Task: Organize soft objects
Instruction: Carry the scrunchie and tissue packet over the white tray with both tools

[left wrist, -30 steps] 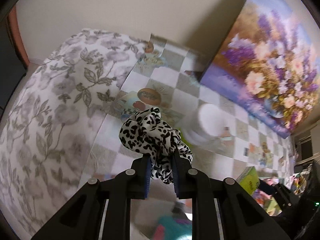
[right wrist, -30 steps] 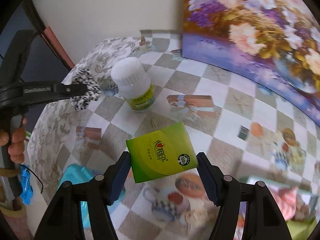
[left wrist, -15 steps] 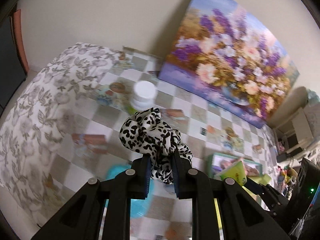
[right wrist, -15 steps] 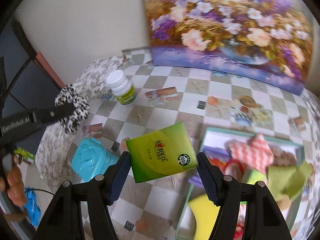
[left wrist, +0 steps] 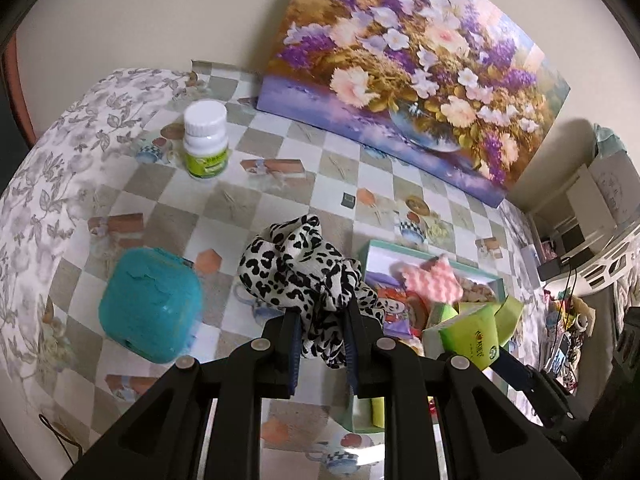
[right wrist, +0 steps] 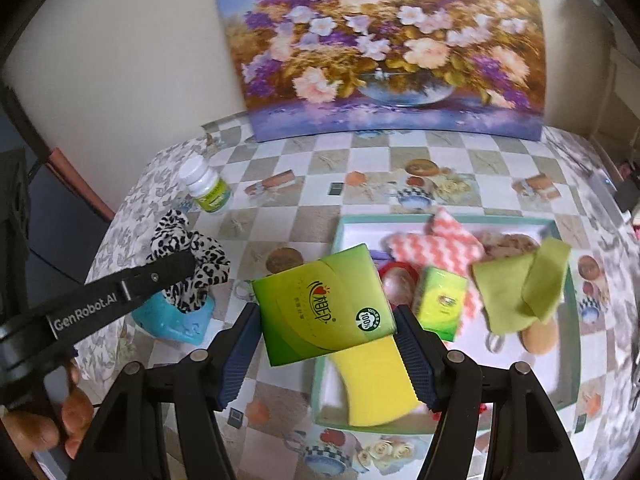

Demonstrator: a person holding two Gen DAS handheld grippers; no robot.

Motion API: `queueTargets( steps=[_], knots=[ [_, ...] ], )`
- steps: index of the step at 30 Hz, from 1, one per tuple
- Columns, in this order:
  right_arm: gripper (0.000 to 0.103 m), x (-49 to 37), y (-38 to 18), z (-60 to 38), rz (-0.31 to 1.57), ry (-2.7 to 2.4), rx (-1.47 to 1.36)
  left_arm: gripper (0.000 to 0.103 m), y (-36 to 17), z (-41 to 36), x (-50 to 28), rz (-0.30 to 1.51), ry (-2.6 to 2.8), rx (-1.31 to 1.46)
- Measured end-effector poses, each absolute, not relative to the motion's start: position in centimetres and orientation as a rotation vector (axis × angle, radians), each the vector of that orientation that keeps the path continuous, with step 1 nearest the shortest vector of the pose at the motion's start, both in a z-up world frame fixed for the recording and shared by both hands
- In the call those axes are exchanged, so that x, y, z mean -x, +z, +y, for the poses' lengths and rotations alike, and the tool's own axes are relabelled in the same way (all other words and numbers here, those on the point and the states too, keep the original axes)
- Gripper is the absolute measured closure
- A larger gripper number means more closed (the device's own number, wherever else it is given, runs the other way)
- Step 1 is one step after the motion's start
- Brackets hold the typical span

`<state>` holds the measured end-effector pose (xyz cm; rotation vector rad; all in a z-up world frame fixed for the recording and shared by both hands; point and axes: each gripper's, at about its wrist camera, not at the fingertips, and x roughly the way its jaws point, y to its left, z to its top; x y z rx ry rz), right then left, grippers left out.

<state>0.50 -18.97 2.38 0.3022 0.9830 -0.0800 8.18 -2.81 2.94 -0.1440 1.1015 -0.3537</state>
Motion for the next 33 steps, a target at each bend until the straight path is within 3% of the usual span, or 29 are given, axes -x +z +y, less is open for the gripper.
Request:
queueTargets(
  steps=[18,33],
  knots=[
    [0.033,1.4,0.9,-28.0,1.012,-0.314,-0.409,0.083,-0.4,-11.8,-6.3,1.156,-0.407,0.082],
    [0.033,3.6,-1.0,-33.7,1.037,-0.448,-0.539,0.082,-3.0,-14.4,-5.4,1.199,-0.546,-0.003]
  ],
)
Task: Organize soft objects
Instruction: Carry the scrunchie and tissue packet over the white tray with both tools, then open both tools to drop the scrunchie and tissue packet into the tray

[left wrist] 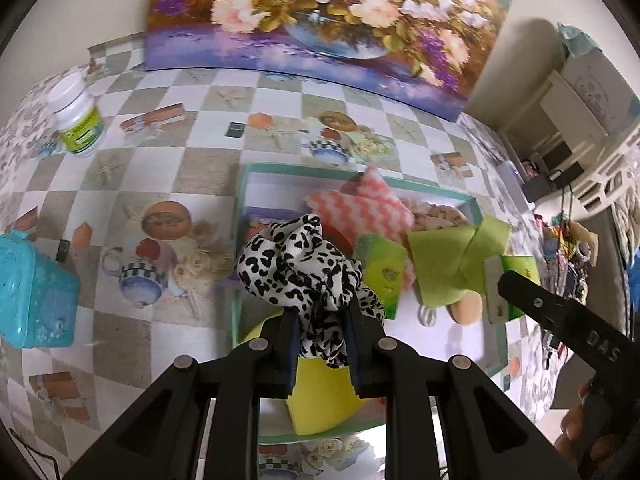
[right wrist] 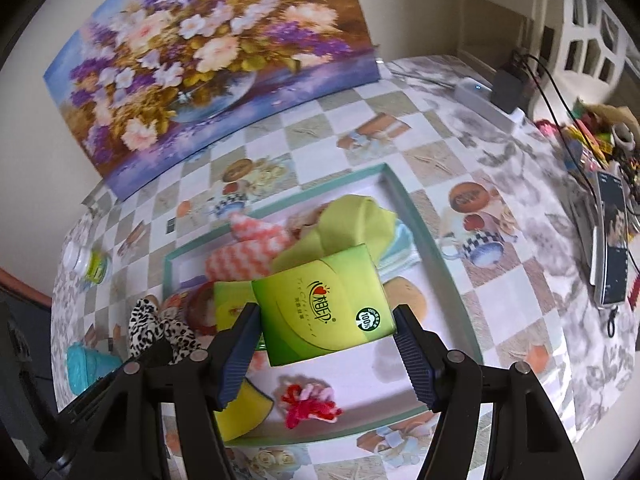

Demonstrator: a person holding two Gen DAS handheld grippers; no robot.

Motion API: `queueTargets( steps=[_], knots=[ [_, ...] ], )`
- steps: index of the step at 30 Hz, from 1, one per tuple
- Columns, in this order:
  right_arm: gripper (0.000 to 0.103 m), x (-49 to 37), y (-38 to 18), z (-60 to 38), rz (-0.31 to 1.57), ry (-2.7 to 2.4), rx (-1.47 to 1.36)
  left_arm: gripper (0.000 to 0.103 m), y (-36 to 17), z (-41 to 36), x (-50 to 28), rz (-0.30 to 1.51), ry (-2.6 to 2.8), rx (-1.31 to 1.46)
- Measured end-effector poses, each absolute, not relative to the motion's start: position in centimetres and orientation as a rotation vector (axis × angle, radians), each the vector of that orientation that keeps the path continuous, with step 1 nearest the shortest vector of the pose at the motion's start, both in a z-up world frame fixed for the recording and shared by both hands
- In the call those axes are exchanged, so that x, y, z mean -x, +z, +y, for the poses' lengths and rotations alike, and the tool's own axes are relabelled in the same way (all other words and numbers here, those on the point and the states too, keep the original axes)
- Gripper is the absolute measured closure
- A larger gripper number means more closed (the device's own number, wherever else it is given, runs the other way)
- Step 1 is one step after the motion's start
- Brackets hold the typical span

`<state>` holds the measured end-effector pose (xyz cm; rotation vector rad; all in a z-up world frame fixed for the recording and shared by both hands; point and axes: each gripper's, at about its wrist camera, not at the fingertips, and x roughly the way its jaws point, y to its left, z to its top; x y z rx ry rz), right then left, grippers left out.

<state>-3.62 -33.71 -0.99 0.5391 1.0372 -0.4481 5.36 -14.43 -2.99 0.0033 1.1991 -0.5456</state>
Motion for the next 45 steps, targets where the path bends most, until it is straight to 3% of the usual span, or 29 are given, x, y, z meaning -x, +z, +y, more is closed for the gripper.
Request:
queueTargets(
  steps=[9,25,28,36,45],
  knots=[
    [0.033,2.4,-4.7,-33.0,1.192,-0.459,-0.512,0.082,-4.0,-16.3,-4.1,1.215,-0.629,-0.062],
    [0.032,1.7,-8.2,-32.8,1.31,-0.443,-0.52,0.077,-6.9,-16.9,-4.3,1.292,-0.624,-0.096],
    [0.032,1.6,-8.2,-32.8,1.313,-0.446,-0.517,0.074,-6.8,-16.8,-4.4,1.298,-0.627,-0.088],
    [0.026,1.7,-6.9,-33.1,1.289,-0.472,-0.511,0.051,-5.7,-16.2,-4.7,1.285,-0.617,-0.047],
    [0.024,1.5,-6.1,-32.9,1.284,-0.472,-0.466,0.048,-4.2,-14.8,-5.6,1.229,-0.573,-0.004]
  ],
)
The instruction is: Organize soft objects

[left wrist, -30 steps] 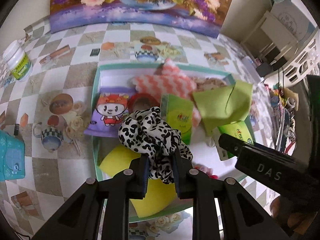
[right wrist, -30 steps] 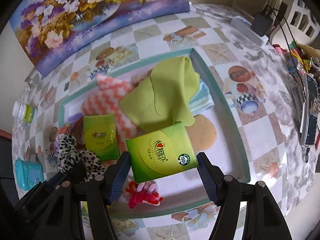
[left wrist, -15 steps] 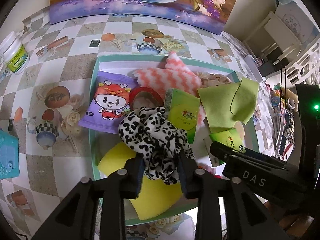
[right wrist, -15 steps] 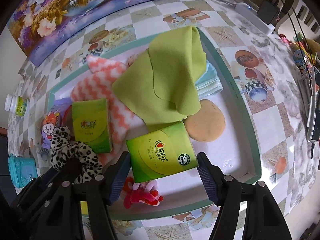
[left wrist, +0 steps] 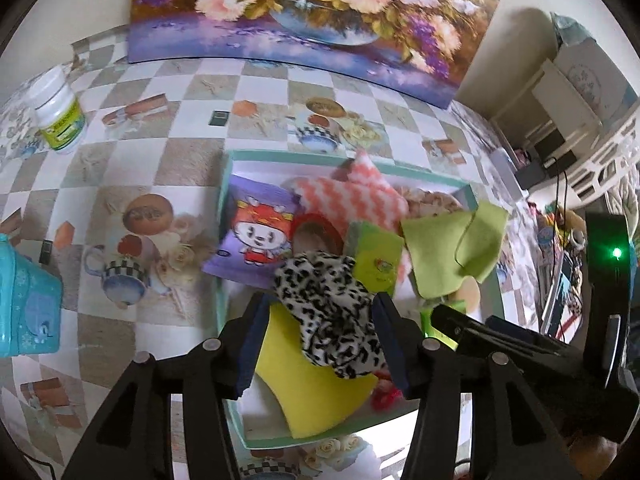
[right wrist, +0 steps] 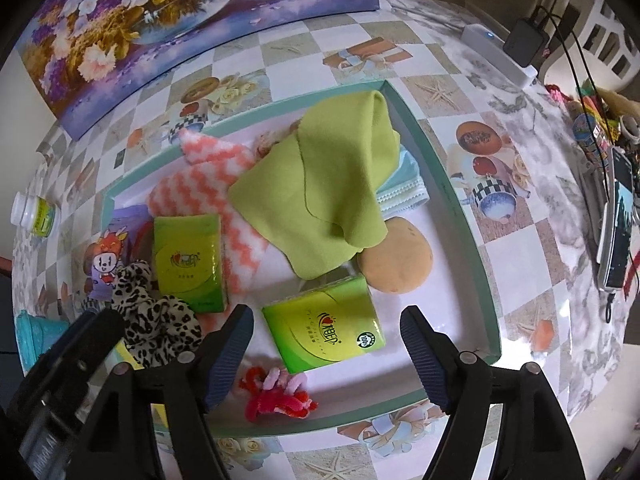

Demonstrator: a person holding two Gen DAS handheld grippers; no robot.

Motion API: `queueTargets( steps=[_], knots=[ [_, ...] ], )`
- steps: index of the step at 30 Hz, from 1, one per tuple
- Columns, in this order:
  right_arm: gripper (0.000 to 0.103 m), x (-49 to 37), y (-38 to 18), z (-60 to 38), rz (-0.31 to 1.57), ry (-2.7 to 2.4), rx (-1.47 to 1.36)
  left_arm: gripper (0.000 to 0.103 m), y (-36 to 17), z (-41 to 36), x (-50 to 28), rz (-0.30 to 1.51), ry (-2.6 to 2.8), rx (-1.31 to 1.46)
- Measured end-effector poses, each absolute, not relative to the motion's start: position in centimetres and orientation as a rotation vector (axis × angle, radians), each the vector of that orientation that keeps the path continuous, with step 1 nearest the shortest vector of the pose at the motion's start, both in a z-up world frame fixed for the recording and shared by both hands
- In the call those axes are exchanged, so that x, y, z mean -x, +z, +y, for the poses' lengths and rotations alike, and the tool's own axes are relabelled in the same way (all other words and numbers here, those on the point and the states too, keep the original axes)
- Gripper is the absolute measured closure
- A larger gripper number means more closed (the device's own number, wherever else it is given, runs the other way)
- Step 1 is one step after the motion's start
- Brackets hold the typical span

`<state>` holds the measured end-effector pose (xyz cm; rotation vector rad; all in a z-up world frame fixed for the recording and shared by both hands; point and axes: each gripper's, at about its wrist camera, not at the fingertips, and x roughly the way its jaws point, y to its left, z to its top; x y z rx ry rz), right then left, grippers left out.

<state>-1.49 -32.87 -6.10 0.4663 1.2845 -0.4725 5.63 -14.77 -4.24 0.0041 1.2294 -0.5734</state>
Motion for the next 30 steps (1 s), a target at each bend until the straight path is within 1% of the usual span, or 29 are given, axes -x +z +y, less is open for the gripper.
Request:
queueTargets(
  steps=[4,5,6,8,10,11,12,19,30],
  knots=[
    [0.023,1.1,-5.8,-32.7,1.274,-0.472,-0.447,0.048,-4.3,-14.0,-6.3,1.215,-0.517,-0.005],
    [0.023,1.2,-5.7,-32.6,1.271,-0.47,-0.445,0.044,-4.3,-13.7,-6.4,1.208,-0.497,-0.012],
    [0.022,1.2,-5.5,-32.5,1.267,-0.468,-0.442,0.028,-4.3,-13.5,-6.5,1.201,-0.478,-0.018],
    [0.017,1.1,-5.3,-32.4,1.256,-0.463,-0.437,0.014,-4.3,-13.0,-6.7,1.188,-0.437,-0.019],
    [0.004,1.1,-5.1,-32.3,1.248,-0.455,-0.436,0.014,-4.4,-12.6,-6.9,1.18,-0.406,-0.026],
    [0.0,1.1,-5.1,-32.2,1.242,-0.451,-0.438,0.012,-4.6,-12.3,-7.0,1.178,-0.385,-0.031],
    [0.0,1.1,-5.0,-32.2,1.237,-0.449,-0.437,0.01,-4.7,-12.1,-7.2,1.179,-0.364,-0.035],
    [0.0,0.9,-5.2,-32.0,1.235,-0.45,-0.429,0.01,-6.8,-10.5,-8.0,1.247,-0.245,-0.05],
    [0.0,1.1,-5.2,-31.8,1.243,-0.459,-0.418,0.01,-7.0,-10.1,-8.1,1.244,-0.184,-0.093]
  ],
)
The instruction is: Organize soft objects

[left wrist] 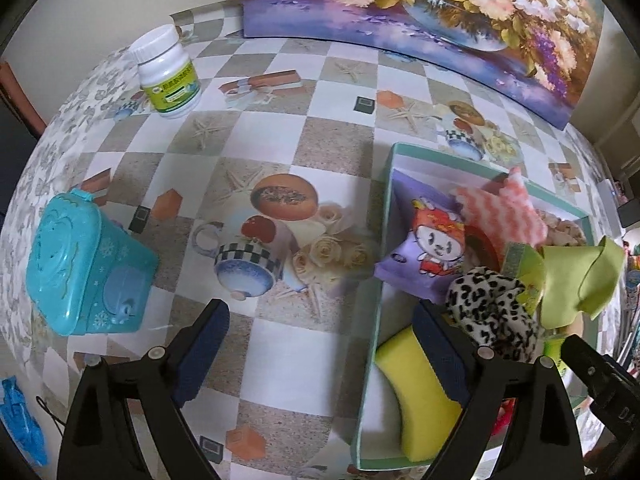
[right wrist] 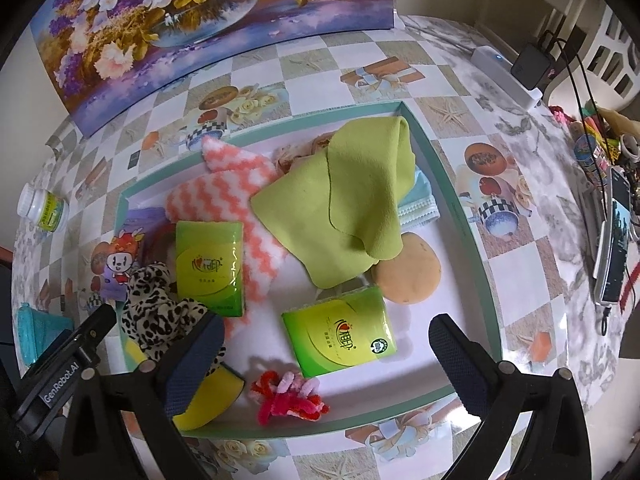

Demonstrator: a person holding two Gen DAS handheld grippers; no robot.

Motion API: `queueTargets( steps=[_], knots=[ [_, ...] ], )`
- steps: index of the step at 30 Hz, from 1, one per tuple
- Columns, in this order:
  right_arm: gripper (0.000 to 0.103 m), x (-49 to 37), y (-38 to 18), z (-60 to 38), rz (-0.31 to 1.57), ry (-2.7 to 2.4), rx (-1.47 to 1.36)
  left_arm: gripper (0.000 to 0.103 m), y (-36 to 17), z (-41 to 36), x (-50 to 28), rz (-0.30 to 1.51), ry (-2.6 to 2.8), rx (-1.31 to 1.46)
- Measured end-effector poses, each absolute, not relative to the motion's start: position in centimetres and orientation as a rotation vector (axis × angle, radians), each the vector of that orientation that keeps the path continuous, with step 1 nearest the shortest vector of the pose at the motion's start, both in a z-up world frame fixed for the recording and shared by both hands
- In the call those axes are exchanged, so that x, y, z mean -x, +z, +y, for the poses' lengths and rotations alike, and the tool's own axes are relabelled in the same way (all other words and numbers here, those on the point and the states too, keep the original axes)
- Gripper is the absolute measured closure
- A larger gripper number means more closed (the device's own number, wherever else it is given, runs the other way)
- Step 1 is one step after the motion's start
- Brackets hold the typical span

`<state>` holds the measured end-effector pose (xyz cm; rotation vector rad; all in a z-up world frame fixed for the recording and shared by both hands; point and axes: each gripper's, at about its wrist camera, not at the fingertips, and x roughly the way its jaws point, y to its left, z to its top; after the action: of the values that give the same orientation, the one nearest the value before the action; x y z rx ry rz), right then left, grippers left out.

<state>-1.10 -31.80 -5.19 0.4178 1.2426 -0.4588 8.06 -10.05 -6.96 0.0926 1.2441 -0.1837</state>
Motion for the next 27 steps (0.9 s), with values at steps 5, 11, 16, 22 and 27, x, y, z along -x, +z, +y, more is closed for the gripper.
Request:
queueTargets(
  steps=[5,11,16,22,27],
  knots=[
    [0.0,1.3,-4.9,-30.9,1.241,-0.469,-0.383,0.01,-6.9,-9.3,-7.6,1.228,-0.107,-0.148],
    [0.0,1.5,-4.3,-29.1,1.232,-0.448,-0.322,0.01,-6.5,-8.3,-6.6,1.22,-0.075,-0.187],
    [0.0,2.3,-3.3,-27.6,1.205,-0.444,-0.272,0.01,-6.0,-7.8,-5.4,1.222,-0.081,-0.209],
    [0.0,4.0,-2.7,-25.9,1.182,-0.429,-0.229,0.01,-4.9,-6.5,-3.6,1.201,-0.105,-0.212],
    [0.0,5.7,-1.7,-23.8,1.14,-0.39,-0.182,0.01,-4.1,-4.7,-1.3,1.187,-0.151,-0.192]
  ],
)
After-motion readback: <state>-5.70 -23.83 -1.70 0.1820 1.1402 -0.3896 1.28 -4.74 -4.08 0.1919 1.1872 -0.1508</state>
